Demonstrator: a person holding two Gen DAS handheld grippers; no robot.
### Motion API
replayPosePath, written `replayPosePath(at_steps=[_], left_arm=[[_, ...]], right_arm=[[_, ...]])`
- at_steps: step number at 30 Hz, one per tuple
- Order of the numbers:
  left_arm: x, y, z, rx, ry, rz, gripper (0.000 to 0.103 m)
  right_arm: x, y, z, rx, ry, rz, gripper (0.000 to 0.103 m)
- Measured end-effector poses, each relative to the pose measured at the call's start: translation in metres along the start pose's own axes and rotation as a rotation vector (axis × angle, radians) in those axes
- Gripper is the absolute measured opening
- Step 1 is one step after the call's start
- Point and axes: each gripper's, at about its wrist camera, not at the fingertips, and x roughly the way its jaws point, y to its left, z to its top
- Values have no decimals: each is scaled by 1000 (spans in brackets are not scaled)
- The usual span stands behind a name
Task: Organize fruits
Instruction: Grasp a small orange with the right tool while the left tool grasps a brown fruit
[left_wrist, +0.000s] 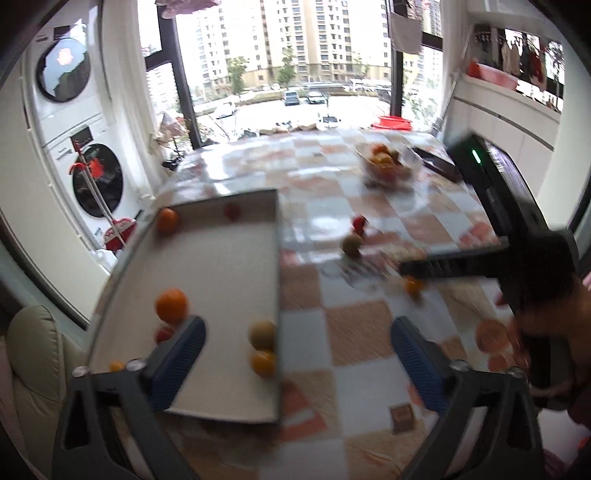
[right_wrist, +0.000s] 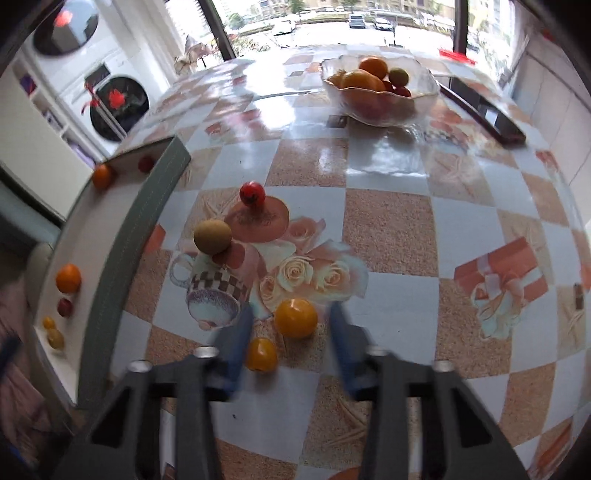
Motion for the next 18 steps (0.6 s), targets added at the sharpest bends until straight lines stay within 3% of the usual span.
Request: replayPosePath(at_steps=[6, 12, 18], left_arm=[[19, -2, 25, 1, 37, -19, 80], [59, -47, 46, 102, 85, -79, 80], [120, -68, 60, 89, 201, -26, 80]], right_arm=[[-14, -30, -11, 89, -47, 99, 23], [-34, -69, -29, 148, -73, 113, 23], [-44, -85, -43, 168, -90, 113, 23]])
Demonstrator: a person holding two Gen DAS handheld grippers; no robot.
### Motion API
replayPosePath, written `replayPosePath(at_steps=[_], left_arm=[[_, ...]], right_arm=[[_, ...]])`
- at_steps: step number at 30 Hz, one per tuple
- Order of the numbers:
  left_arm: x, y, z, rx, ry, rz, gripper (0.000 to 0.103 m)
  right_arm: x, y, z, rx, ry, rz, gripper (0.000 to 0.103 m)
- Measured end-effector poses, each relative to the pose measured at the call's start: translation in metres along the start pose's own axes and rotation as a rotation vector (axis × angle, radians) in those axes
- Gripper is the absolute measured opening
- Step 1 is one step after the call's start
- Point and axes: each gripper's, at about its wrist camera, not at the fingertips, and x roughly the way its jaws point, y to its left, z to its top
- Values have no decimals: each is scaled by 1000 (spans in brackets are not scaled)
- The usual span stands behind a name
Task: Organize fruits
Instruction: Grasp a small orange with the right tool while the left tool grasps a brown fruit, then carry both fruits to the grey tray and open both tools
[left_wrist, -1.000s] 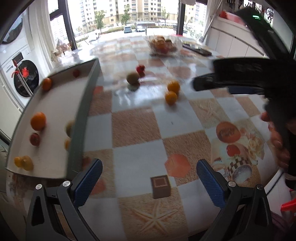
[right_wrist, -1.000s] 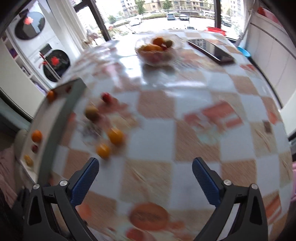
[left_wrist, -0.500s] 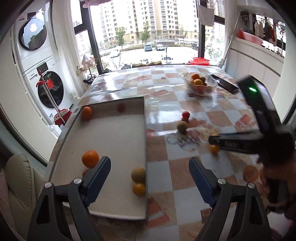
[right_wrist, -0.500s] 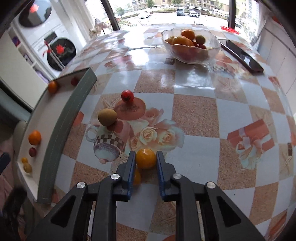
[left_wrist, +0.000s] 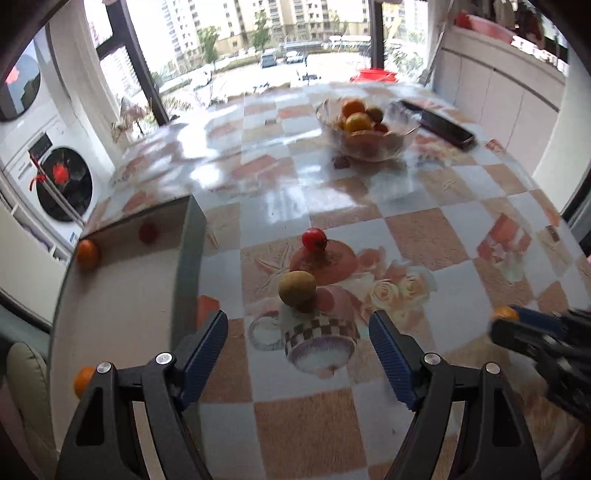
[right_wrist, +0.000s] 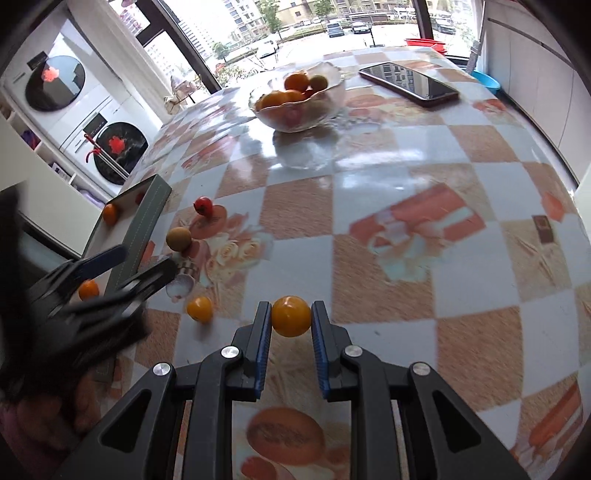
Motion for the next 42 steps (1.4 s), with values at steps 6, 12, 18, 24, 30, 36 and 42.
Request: replayPosePath(at_steps=[6, 12, 18, 24, 30, 36, 42], left_arm=[[29, 2, 7, -36, 44, 31, 80], [35, 6, 9, -82, 35, -22, 56], [34, 3, 6, -99, 19, -75, 29], [6, 13, -3, -134, -10, -117, 29], [-37, 38, -16, -141, -86, -78, 29], [-60, 66, -36, -125, -132, 18, 29], [-60, 91, -56, -167, -120, 62, 29]], right_arm=[[-2, -9, -8, 11, 1, 9, 23], [2, -14, -10, 18, 7, 21, 23], [2, -13, -10, 17, 8, 20, 23], [1, -12, -11, 12, 13, 7, 23], [-3, -3, -10, -4, 7, 5, 23], [-3, 19, -11, -46, 8, 25, 23], [1, 49, -8, -106, 24, 43, 23]])
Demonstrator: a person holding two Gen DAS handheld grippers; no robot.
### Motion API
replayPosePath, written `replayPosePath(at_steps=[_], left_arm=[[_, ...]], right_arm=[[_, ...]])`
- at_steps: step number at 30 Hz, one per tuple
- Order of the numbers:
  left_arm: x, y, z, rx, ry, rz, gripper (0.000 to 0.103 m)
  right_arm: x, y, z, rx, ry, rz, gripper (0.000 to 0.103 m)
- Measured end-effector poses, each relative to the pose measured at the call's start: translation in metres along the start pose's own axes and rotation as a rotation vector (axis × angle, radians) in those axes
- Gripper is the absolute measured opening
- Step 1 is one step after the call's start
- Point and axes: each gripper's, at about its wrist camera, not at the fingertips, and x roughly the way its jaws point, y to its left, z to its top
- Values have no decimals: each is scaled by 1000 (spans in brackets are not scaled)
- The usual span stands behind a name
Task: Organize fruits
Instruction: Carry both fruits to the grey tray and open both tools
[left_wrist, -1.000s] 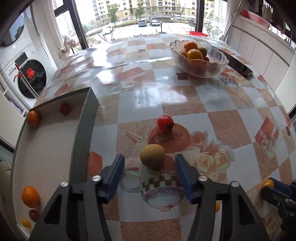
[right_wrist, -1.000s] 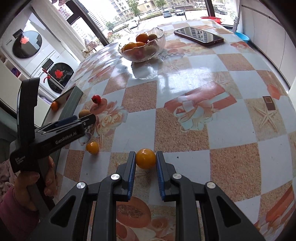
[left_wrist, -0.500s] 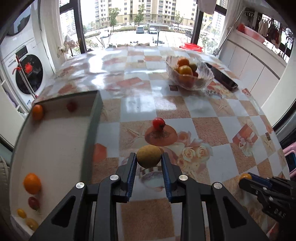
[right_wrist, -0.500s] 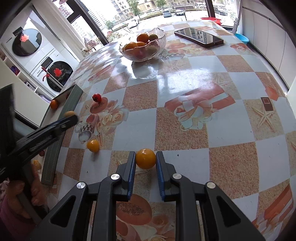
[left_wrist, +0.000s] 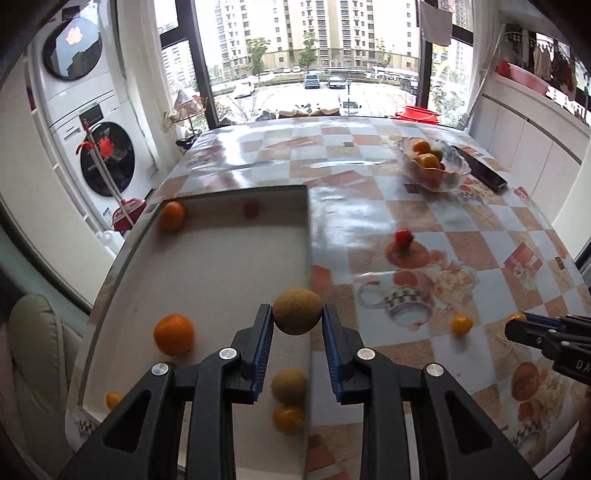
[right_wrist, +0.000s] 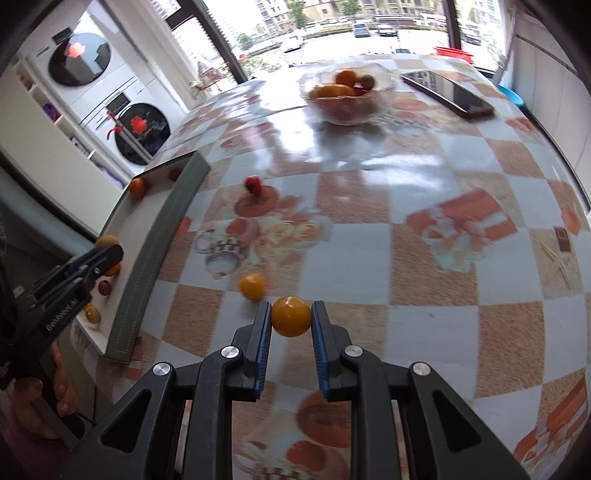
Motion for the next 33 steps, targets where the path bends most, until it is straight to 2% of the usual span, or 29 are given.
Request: replayPosePath(at_steps=[8, 16, 24, 26, 27, 28, 29, 30, 31, 33], left_arm=[[12, 31, -12, -58, 30, 38, 29], [23, 53, -23, -97, 65, 68, 29], [29, 58, -30, -106, 89, 61, 29], [30, 58, -32, -105, 90, 71, 29], [31, 57, -33, -102, 91, 76, 29], [31, 58, -33, -102, 91, 78, 34], [31, 59, -34, -115, 86, 72, 44], [28, 61, -35, -127, 78, 71, 75], [25, 62, -35, -135, 61, 90, 92], [15, 60, -33, -126, 20, 122, 92]], right_arm=[[16, 67, 23, -108, 13, 98, 23], [52, 138, 43, -189, 55, 199, 23], [83, 162, 42, -213, 131, 230, 26], [84, 165, 41, -225, 139, 229, 30], [83, 165, 41, -230, 134, 228, 42], [80, 166, 41, -236, 122, 229, 55], [77, 166, 42, -237, 106, 212, 61], [74, 164, 43, -234, 92, 196, 73], [69, 161, 45, -225, 74, 187, 84], [59, 152, 48, -194, 39, 184, 86]])
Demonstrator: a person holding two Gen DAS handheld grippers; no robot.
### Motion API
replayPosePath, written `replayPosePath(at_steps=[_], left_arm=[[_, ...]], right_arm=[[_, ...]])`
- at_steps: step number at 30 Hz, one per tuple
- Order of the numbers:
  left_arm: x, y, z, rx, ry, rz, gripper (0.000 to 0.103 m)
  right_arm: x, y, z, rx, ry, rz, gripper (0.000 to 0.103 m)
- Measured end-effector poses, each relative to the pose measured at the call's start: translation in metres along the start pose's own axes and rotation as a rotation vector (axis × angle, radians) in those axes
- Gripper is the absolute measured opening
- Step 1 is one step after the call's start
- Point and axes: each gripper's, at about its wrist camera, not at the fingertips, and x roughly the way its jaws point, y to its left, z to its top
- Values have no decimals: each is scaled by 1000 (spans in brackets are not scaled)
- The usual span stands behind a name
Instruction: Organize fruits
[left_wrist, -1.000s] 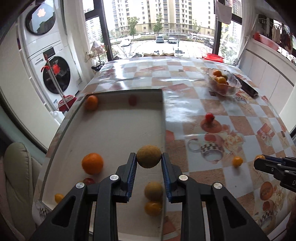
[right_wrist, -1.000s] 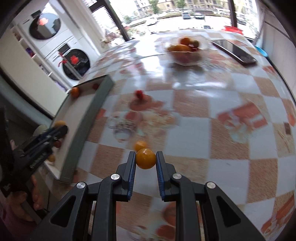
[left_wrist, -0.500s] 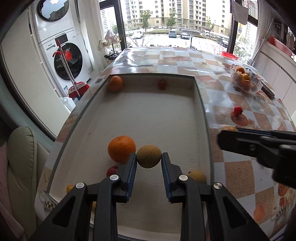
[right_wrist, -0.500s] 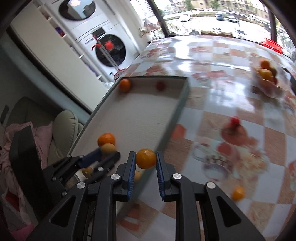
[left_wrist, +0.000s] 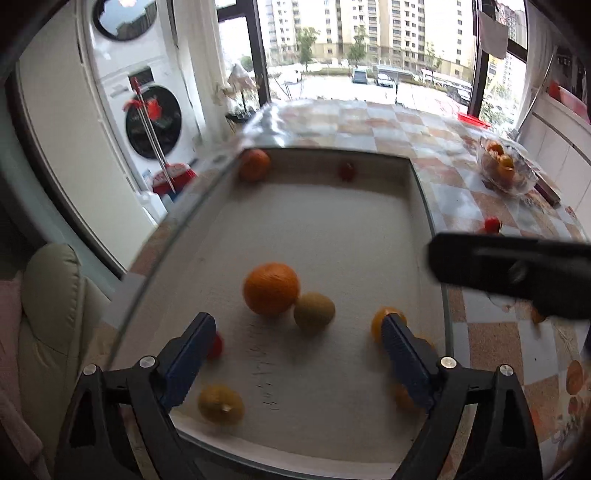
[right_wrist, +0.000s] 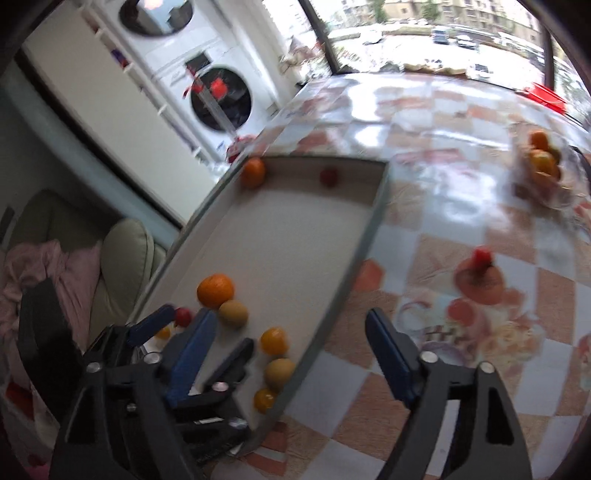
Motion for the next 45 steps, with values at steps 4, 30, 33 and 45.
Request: replayPosePath(at_steps=[4, 30, 33, 45], left_arm=[[-14, -10, 4, 33, -13, -21, 92], [-42, -144, -13, 266, 38, -167, 92], [-42, -132, -12, 249, 21, -156, 92], [-47, -101, -17, 156, 2, -195, 92]], right_arm=[[-27, -28, -2, 63, -67, -87, 103], [-66, -252, -28, 272, -144, -669, 103], [-65, -253, -29, 275, -149, -671, 103], [-67, -254, -29, 275, -149, -670, 103]])
